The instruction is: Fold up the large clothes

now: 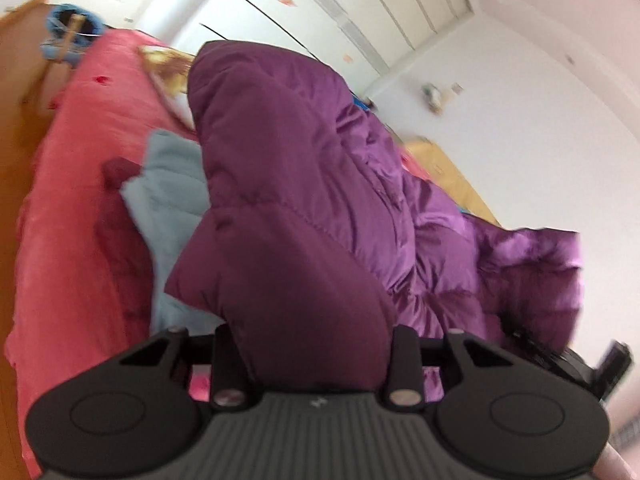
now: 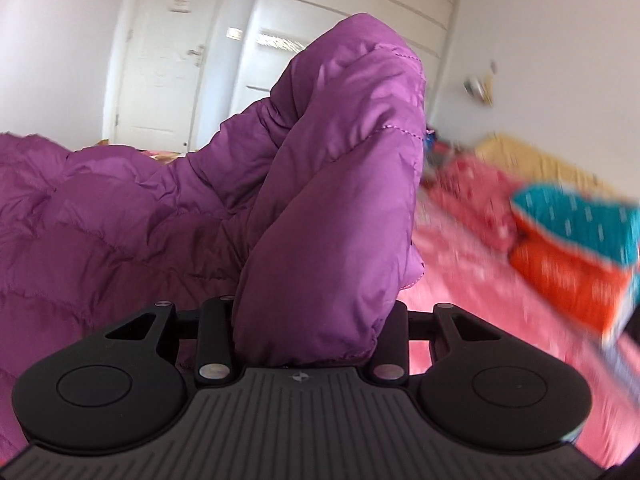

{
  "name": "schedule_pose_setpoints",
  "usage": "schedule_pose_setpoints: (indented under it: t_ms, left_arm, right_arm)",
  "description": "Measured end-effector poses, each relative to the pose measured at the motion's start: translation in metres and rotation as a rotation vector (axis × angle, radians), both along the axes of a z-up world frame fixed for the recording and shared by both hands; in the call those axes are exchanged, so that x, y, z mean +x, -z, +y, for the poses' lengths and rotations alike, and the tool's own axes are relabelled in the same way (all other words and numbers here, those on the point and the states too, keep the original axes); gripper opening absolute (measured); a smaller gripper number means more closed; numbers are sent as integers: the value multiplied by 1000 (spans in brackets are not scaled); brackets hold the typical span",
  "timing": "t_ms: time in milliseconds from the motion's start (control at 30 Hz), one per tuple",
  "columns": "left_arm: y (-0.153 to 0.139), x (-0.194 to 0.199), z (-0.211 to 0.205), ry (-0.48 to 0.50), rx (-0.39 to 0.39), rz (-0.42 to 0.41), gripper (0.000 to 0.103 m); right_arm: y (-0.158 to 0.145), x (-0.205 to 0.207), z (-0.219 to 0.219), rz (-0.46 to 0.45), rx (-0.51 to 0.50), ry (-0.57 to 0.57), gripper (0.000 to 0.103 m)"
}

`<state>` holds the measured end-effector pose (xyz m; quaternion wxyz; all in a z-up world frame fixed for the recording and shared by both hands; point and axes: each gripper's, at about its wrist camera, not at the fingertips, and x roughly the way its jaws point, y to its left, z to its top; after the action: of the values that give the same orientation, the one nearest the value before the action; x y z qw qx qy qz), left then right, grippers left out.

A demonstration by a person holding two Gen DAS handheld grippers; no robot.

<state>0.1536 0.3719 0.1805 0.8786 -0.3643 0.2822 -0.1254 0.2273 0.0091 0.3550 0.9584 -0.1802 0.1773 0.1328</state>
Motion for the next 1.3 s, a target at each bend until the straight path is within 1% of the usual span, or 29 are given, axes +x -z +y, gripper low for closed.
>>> schedule_pose_setpoints:
  t_ms: [67, 133, 200, 333, 433, 467, 500, 567, 667, 733, 867, 967, 1067, 1200, 1300]
  left_arm:
    - [15, 13, 3, -49, 2, 19, 35]
    - [28, 16, 7, -76, 25, 33, 35]
    - [36, 14, 10, -84, 45, 33, 35]
    - [36, 4, 13, -65, 120, 26, 36]
    - [34, 6, 15, -59, 154, 20, 36]
    - [33, -2, 19, -62, 164, 17, 36]
    - [32, -8, 19, -66, 168, 15, 36]
    - [30, -19, 24, -74, 172, 12, 36]
    - [23, -40, 26, -80, 198, 3, 36]
    - [21, -50, 34, -91, 206, 15, 36]
    - [4, -82, 50, -110, 262, 54, 36]
    - [-7, -105, 67, -131, 307, 85, 36]
    - [-13, -129, 81, -153, 344, 121, 36]
    - [-17, -158, 100, -190, 363, 192, 36]
    - [-24, -173, 114, -209, 388, 225, 36]
  right_arm:
    - [11, 15, 13, -11, -26, -30, 48]
    - [20, 33, 25, 21, 11, -32, 48]
    - [30, 37, 25, 41, 56, -11, 48]
    - [39, 30, 22, 118, 157, 26, 48]
    - [47, 29, 30, 139, 179, 30, 48]
    - [47, 26, 36, 146, 196, 30, 48]
    - [44, 20, 26, 152, 214, 28, 48]
    - [47, 20, 29, 153, 238, 26, 48]
    - [52, 14, 29, 156, 272, 18, 48]
    - [57, 7, 26, 167, 303, 9, 48]
    - [68, -4, 39, 193, 332, -31, 48]
    - [78, -16, 51, 249, 395, -49, 48]
    - [92, -39, 77, 281, 416, -74, 48]
    - [110, -63, 100, 342, 448, -104, 48]
    - [117, -83, 118, 368, 467, -127, 48]
